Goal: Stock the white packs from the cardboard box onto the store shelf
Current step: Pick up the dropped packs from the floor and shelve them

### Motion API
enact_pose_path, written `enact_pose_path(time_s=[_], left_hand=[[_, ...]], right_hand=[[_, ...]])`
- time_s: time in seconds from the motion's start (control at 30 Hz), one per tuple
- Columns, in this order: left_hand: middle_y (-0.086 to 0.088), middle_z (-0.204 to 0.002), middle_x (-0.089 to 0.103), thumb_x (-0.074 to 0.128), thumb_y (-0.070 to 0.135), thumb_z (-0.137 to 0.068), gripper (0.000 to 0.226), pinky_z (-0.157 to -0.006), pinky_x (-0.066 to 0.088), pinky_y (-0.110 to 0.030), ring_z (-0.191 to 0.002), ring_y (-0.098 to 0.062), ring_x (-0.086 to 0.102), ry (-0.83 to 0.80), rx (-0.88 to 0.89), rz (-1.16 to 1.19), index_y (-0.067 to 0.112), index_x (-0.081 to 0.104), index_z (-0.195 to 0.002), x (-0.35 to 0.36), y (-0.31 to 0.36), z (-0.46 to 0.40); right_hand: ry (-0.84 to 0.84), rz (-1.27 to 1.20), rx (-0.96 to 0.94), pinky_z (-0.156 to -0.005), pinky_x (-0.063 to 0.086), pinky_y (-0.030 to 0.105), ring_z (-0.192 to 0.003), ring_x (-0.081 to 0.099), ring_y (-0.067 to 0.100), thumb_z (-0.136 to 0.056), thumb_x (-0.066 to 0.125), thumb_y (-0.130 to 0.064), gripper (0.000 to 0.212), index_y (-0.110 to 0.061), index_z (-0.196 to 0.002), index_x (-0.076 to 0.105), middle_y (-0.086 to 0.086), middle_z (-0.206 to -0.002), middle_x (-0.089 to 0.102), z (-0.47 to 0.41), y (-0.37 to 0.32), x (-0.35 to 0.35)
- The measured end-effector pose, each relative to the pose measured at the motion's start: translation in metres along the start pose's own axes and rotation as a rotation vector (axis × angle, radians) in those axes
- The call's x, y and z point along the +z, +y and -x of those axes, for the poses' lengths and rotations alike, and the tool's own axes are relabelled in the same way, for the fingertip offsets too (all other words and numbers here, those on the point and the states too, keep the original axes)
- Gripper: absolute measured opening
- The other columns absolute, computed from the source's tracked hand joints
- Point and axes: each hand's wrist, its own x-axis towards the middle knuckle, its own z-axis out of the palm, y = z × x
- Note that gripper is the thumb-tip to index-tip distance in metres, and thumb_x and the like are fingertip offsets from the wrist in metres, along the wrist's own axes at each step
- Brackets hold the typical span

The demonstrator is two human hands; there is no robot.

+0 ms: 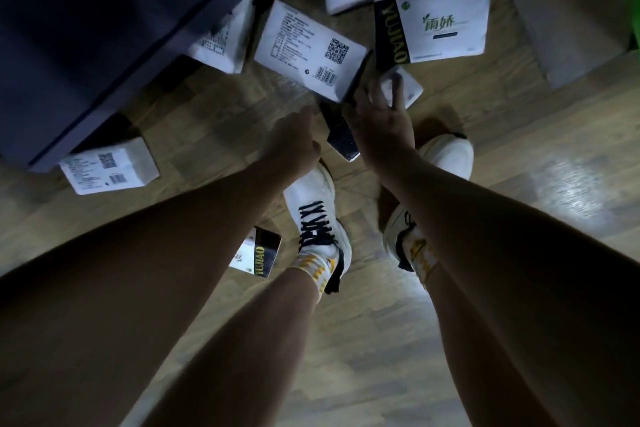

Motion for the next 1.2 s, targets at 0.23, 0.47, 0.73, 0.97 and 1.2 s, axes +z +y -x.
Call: enact_pose_path(time_s=[0.23, 0.47, 0.73, 0.97, 1.2], left_hand=[[-0.021, -0.102, 0.061, 0.055, 0.002, -0.082, 0.032, -0.08, 0.053, -0.047, -0.096, -0.036, 0.06, 0.019, 0.013, 0.01, 0.004, 0.054, -0.114, -0.017, -0.001, 0.029], [-0.013, -0.109, 0.062, 0.059, 0.021, -0.085, 0.033, -0.08, 0.054, -0.045, -0.098, -0.03, 0.061, -0.066, 0.028, -0.025, 0.009, 0.052, -0.115, -0.057, 0.032, 0.093], [-0.015, -0.123, 0.061, 0.059, 0.017, -0.092, 0.035, -0.084, 0.051, -0.038, -0.11, -0.037, 0.06, -0.052, 0.015, -0.052, 0.012, 0.051, -0.125, -0.145, 0.1, 0.186], [-0.009, -0.118, 0.062, 0.062, 0.028, -0.089, 0.041, -0.089, 0.052, -0.044, -0.106, -0.034, 0.061, 0.036, 0.017, 0.023, 0.02, 0.047, -0.126, -0.261, 0.156, 0.315], [-0.009, -0.107, 0.066, 0.071, 0.027, -0.088, 0.043, -0.086, 0.05, -0.039, -0.099, -0.028, 0.062, 0.127, 0.041, 0.116, 0.011, 0.052, -0.123, -0.384, 0.226, 0.451]], right_hand=[[-0.08, -0.194, 0.146, -0.117, 0.017, 0.062, -0.137, 0.035, 0.039, -0.091, 0.058, -0.019, 0.055, -0.016, -0.144, 0.042, 0.016, -0.145, 0.046, 0.026, 0.004, -0.016], [-0.145, -0.468, 0.242, -0.1, 0.036, 0.048, -0.12, 0.05, 0.037, -0.081, 0.073, -0.03, 0.054, -0.017, -0.129, 0.05, 0.011, -0.127, 0.058, 0.098, 0.037, -0.088], [-0.152, -0.661, 0.304, -0.098, 0.045, 0.046, -0.122, 0.052, 0.037, -0.072, 0.082, -0.041, 0.069, -0.018, -0.128, 0.048, 0.013, -0.13, 0.057, 0.178, 0.063, -0.232], [-0.048, -0.875, 0.338, -0.093, 0.049, 0.046, -0.116, 0.057, 0.036, -0.083, 0.075, -0.036, 0.074, -0.009, -0.135, 0.031, 0.012, -0.128, 0.057, 0.283, 0.069, -0.378], [0.1, -0.921, 0.267, -0.095, 0.049, 0.046, -0.11, 0.059, 0.028, -0.072, 0.081, -0.031, 0.078, -0.019, -0.136, 0.037, 0.002, -0.119, 0.059, 0.389, 0.09, -0.529]])
